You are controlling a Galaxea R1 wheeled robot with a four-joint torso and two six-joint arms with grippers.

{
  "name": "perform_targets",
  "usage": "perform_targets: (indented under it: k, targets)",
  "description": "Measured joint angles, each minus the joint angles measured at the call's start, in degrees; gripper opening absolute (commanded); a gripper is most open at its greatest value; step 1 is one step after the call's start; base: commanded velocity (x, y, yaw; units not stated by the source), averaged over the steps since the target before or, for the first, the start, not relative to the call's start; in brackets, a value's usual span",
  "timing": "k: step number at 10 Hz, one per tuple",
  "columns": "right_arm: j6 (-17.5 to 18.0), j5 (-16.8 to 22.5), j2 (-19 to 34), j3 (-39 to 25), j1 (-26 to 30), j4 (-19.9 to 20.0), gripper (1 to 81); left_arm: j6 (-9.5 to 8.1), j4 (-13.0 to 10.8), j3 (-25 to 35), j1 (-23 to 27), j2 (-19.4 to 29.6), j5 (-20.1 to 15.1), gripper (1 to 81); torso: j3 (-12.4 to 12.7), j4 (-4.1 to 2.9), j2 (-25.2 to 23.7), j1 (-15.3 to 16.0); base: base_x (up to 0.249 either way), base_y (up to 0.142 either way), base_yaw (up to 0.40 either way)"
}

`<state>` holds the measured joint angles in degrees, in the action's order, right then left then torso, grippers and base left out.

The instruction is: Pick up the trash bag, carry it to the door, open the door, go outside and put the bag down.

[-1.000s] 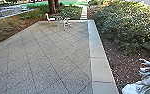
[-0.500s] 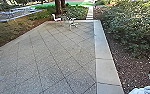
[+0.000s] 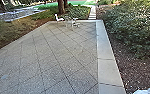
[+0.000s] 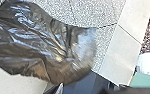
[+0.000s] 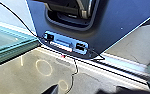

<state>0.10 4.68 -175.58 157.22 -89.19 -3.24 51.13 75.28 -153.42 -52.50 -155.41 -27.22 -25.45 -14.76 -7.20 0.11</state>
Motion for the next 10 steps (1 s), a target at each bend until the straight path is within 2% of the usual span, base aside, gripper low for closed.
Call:
perform_targets:
  k: [1, 2, 3, 5, 7, 8, 10]
  targets:
    - [0.0, 0.0, 0.0, 0.0, 0.0, 0.0, 81.1, -0.30, 0.0, 0.0, 0.0, 1.1, -0.9, 81.1, 0.0, 0.00, 0.0, 0.0, 0.000, 0.000, 0.000]
    - [0.0, 0.0, 0.0, 0.0, 0.0, 0.0, 81.1, -1.66, 0.0, -0.2, 0.1, 1.9, -1.3, 81.1, 0.0, 0.00, 0.0, 0.0, 0.000, 0.000, 0.000]
    - [0.0, 0.0, 0.0, 0.0, 0.0, 0.1, 81.1, -1.79, -0.5, -0.5, 0.0, 2.0, -1.4, 81.1, 0.0, 0.00, 0.0, 0.0, 0.000, 0.000, 0.000]
    - [0.1, 0.1, 0.0, 0.0, -0.1, 0.2, 81.1, -1.93, -4.7, -0.5, -2.1, -0.3, -1.5, 81.1, 0.8, 0.00, 0.0, 0.0, 0.000, 0.000, 0.000]
    - [0.3, 0.1, 0.0, 0.0, -0.3, 0.2, 81.1, -1.82, -9.2, -0.6, -9.4, -4.3, -1.1, 81.1, 4.0, 0.06, 0.0, 0.0, 0.000, 0.000, 0.000]
    - [0.4, 0.0, 0.0, 0.0, -0.3, 0.2, 81.1, -1.68, -11.1, -1.4, -13.3, -6.0, 0.5, 81.1, 5.6, 0.63, 0.0, 0.0, 0.000, 0.000, 0.000]
    - [0.6, 0.0, -0.2, 0.0, -0.5, 0.2, 81.1, -1.32, -15.4, -2.8, -19.3, -9.4, 3.1, 81.1, 8.8, 3.17, 0.0, -0.1, 0.000, 0.000, 0.000]
